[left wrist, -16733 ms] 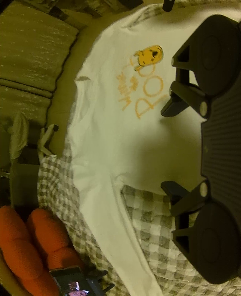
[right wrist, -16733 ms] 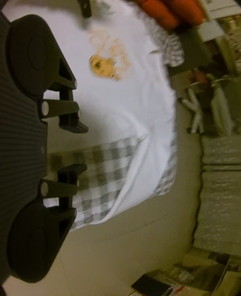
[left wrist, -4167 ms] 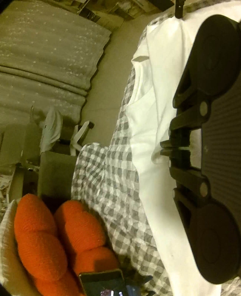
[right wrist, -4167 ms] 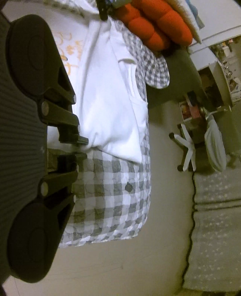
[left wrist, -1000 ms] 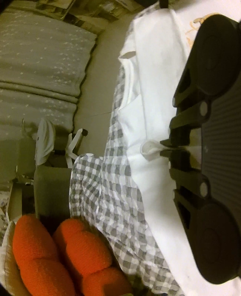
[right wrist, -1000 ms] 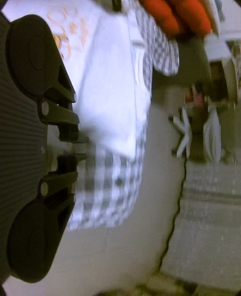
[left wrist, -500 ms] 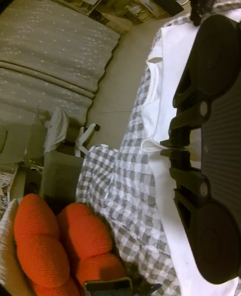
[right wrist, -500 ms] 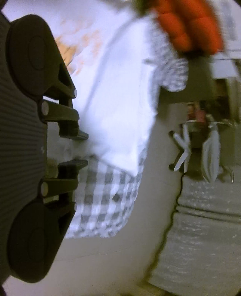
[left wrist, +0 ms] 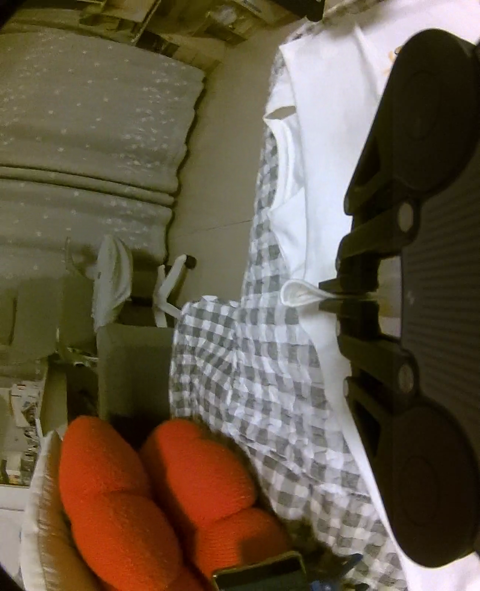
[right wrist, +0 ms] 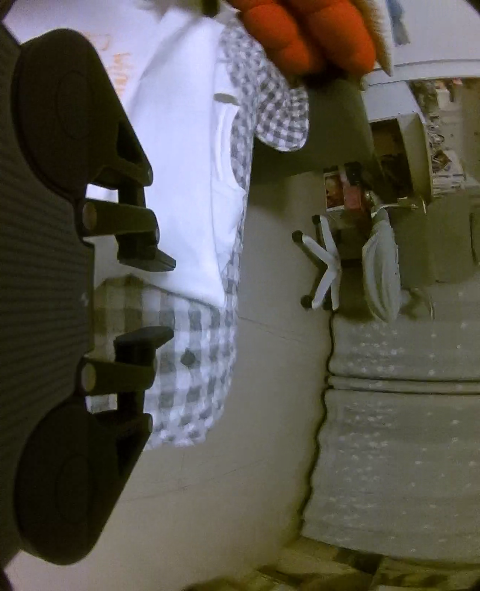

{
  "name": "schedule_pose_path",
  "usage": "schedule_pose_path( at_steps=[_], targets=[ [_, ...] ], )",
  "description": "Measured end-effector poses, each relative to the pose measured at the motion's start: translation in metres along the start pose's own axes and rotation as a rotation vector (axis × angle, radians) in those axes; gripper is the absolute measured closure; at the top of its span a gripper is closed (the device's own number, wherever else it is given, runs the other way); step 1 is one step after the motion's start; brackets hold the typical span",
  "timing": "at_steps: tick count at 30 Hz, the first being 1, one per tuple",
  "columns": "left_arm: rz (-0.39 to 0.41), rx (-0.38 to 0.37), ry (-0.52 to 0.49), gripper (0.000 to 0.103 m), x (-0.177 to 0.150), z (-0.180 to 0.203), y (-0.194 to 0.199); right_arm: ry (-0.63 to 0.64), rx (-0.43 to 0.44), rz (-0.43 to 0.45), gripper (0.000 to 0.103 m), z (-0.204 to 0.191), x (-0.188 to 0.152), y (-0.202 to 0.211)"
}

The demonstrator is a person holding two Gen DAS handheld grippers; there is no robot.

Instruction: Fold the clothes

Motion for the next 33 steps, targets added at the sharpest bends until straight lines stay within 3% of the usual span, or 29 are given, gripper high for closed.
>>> schedule_pose_path(
  at_steps=[4, 5, 6, 7, 14, 16, 19, 21, 25, 27, 29, 33],
  targets=[
    [-0.011, 0.009, -0.002, 0.1, -0.002, -0.003, -0.003, 0.044, -0.044, -0.046, 0.065, -0.007, -0.006, -0.02],
    [-0.007, 0.004, -0.001, 0.1, -0.001, -0.003, -0.001, 0.042, -0.035, -0.04, 0.071, -0.009, -0.005, -0.021],
    [-0.003, 0.0, 0.0, 0.1, 0.0, -0.003, 0.0, 0.041, -0.015, -0.039, 0.091, -0.011, -0.003, -0.02],
    [0.001, -0.005, -0.006, 0.1, 0.001, -0.002, 0.001, 0.039, -0.012, -0.037, 0.097, -0.011, -0.002, -0.018],
    [-0.02, 0.013, -0.032, 0.1, -0.004, -0.002, -0.006, 0.023, -0.013, -0.022, 0.094, -0.004, 0.0, -0.007],
    [-0.021, 0.017, -0.028, 0.1, -0.005, -0.004, -0.007, 0.018, -0.013, -0.018, 0.074, -0.002, 0.0, -0.004],
    [-0.007, 0.01, -0.016, 0.1, -0.002, -0.004, -0.005, 0.022, 0.024, 0.001, 0.073, 0.002, 0.004, 0.011],
    [-0.002, 0.008, -0.014, 0.1, 0.0, -0.003, -0.004, 0.064, 0.09, -0.006, 0.073, -0.003, -0.001, 0.018],
    [-0.015, 0.013, -0.01, 0.1, -0.003, -0.003, -0.006, 0.264, 0.081, -0.019, 0.071, -0.018, -0.026, 0.011],
    [-0.016, 0.011, -0.011, 0.1, -0.003, -0.003, -0.005, 0.286, 0.067, 0.003, 0.071, -0.018, -0.029, 0.006],
    [-0.016, 0.009, -0.01, 0.1, -0.004, -0.003, -0.004, 0.22, 0.064, -0.007, 0.09, -0.012, -0.025, 0.003],
    [-0.027, 0.002, -0.007, 0.1, -0.006, -0.003, -0.006, 0.135, 0.037, -0.059, 0.094, -0.005, -0.021, 0.003]
  ],
)
Point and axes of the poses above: each gripper's, at about its wrist camera, not at the fingertips, and y roughly against the way its jaws point, z to its right, x to its top, the point moved 8 cm from there along -y, roughly the way its jaws point, and after that the axes turned 11 degrees about -x, right-handed, at the moved point
